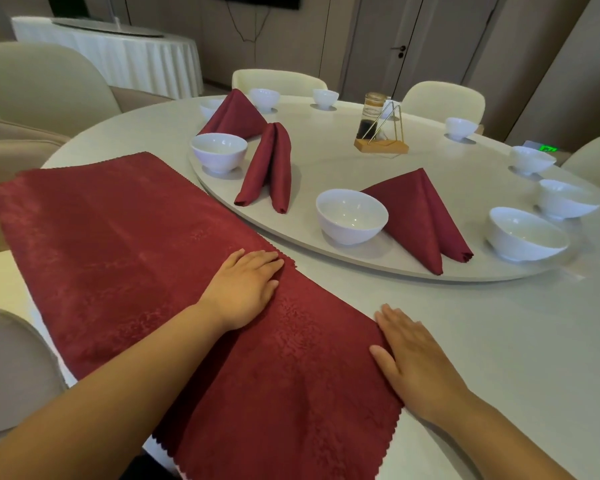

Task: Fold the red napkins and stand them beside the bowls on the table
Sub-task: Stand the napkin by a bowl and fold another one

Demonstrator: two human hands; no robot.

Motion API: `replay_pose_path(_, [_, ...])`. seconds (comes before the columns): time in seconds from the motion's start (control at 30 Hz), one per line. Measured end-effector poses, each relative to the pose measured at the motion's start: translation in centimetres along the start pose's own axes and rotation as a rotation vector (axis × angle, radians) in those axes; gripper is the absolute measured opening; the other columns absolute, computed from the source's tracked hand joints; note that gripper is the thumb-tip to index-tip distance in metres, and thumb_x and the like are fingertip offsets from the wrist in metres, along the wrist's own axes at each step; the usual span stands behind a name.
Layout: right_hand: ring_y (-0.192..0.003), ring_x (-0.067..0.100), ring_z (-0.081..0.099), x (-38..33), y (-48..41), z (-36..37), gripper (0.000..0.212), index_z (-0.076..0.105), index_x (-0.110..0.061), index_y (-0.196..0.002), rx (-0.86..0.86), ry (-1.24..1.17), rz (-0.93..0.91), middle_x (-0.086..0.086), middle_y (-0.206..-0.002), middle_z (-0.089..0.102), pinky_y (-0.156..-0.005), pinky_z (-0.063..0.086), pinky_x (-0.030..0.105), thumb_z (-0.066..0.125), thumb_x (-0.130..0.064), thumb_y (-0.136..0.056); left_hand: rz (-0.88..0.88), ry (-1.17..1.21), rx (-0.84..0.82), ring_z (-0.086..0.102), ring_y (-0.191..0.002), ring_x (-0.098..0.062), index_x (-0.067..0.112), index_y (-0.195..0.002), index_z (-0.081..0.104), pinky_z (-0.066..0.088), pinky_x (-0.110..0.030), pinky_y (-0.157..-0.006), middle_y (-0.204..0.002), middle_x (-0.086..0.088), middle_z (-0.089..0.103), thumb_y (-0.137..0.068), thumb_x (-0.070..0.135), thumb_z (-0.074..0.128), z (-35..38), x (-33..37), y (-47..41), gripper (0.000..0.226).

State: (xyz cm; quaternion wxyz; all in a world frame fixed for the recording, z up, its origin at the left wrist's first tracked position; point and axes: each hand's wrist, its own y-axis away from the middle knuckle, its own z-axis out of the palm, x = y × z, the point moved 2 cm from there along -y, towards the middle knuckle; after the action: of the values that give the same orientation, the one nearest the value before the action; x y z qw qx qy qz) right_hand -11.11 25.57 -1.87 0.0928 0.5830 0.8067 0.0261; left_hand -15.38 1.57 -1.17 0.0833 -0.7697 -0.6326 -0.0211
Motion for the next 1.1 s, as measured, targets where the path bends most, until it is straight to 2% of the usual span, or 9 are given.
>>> replay_pose_path(0.07, [-0.142, 0.009, 0.003, -0.7, -0.3, -0.9, 0.089, 0.01, -0.026, -0.146, 0.047, -0.043, -0.005, -0.005, -0.155, 0.006, -0.111, -0.005, 0.022, -0.006, -0.075, -0.074, -0.032, 0.079, 0.067, 0.017, -0.139, -0.008, 0.023, -0.143, 0.029, -0.001, -0.025, -0.112, -0.151, 0.008, 0.024, -0.1, 0.025, 0.029, -0.6, -0.1, 0.3, 0.043])
replay_pose_path(0.13, [-0.138, 0.012, 0.02, -1.6, -0.9, -2.2, 0.057, 0.025, -0.026, -0.143, 0.166, -0.047, -0.021, -0.006, -0.15, 0.025, -0.112, 0.009, 0.026, 0.023, -0.05, -0.092, -0.076, 0.126, 0.121, 0.025, -0.136, -0.01, 0.022, -0.141, 0.035, 0.007, -0.025, -0.111, -0.148, 0.006, 0.03, -0.1, 0.024, 0.032, -1.4, -0.1, 0.8, 0.041])
replay_pose_path(0.27, [-0.123, 0.016, 0.038, -2.7, -2.5, -3.6, 0.039, 0.044, -0.025, -0.133, 0.202, -0.093, -0.033, -0.005, -0.133, 0.047, -0.099, 0.027, 0.026, 0.045, -0.032, -0.094, -0.27, 0.234, 0.109, 0.046, -0.121, -0.021, 0.016, -0.129, 0.052, 0.035, -0.031, -0.1, -0.131, -0.003, 0.05, -0.094, 0.028, 0.048, -3.8, -1.5, 3.4, 0.037])
replay_pose_path(0.37, [-0.109, 0.016, 0.049, -1.7, -3.4, -4.2, 0.034, 0.055, -0.017, -0.122, 0.094, -0.304, 0.028, -0.001, -0.111, 0.058, -0.087, 0.035, 0.023, 0.055, -0.024, -0.089, -0.394, 0.302, 0.099, 0.059, -0.101, -0.021, 0.011, -0.107, 0.066, 0.041, -0.025, -0.081, -0.101, -0.003, 0.065, -0.086, 0.023, 0.062, -6.0, -4.3, 6.6, 0.024])
replay_pose_path(0.43, [-0.089, 0.013, 0.053, -0.7, -3.6, -4.5, 0.029, 0.06, -0.011, -0.115, 0.006, -0.417, 0.041, -0.005, -0.09, 0.056, -0.07, 0.038, 0.013, 0.058, -0.014, -0.086, -0.425, 0.415, -0.013, 0.063, -0.074, -0.007, 0.014, -0.084, 0.07, 0.041, -0.018, -0.063, -0.067, 0.009, 0.065, -0.083, 0.019, 0.067, -6.6, -6.2, 8.6, 0.006])
replay_pose_path(0.5, [-0.07, 0.008, 0.05, 0.0, -3.4, -4.9, 0.021, 0.061, -0.01, -0.107, -0.104, -0.53, 0.062, -0.008, -0.08, 0.053, -0.052, 0.036, 0.003, 0.057, -0.007, -0.087, -0.462, 0.544, -0.139, 0.054, -0.047, 0.001, 0.019, -0.07, 0.067, 0.041, -0.012, -0.046, -0.044, 0.011, 0.057, -0.082, 0.013, 0.068, -6.8, -7.2, 10.3, 0.013])
replay_pose_path(0.83, [-0.065, 0.004, 0.046, 0.1, -3.4, -4.8, 0.015, 0.055, -0.015, -0.085, -0.217, -0.463, 0.068, -0.006, -0.073, 0.048, -0.056, 0.034, 0.012, 0.064, -0.004, -0.081, -0.475, 0.633, -0.37, 0.051, -0.054, -0.006, 0.017, -0.075, 0.064, 0.043, -0.013, -0.046, -0.063, 0.001, 0.055, -0.077, 0.009, 0.072, -5.7, -6.5, 11.4, 0.012])
replay_pose_path(0.97, [-0.06, 0.006, 0.045, 0.1, -3.7, -4.6, 0.021, 0.053, -0.017, -0.076, -0.197, -0.444, 0.058, -0.003, -0.067, 0.048, -0.052, 0.034, 0.011, 0.063, 0.0, -0.08, -0.445, 0.593, -0.333, 0.05, -0.058, -0.01, 0.018, -0.069, 0.059, 0.042, -0.013, -0.042, -0.064, 0.003, 0.054, -0.076, 0.005, 0.071, -5.3, -5.8, 10.5, 0.019])
replay_pose_path(1.1, [-0.056, 0.008, 0.043, 1.2, -3.6, -4.9, 0.022, 0.054, -0.016, -0.071, -0.162, -0.473, 0.049, -0.001, -0.063, 0.047, -0.044, 0.032, 0.006, 0.061, 0.003, -0.08, -0.352, 0.551, -0.183, 0.045, -0.042, 0.0, 0.021, -0.061, 0.054, 0.038, -0.01, -0.045, -0.039, 0.014, 0.05, -0.075, 0.003, 0.073, -5.3, -6.2, 8.9, 0.03])
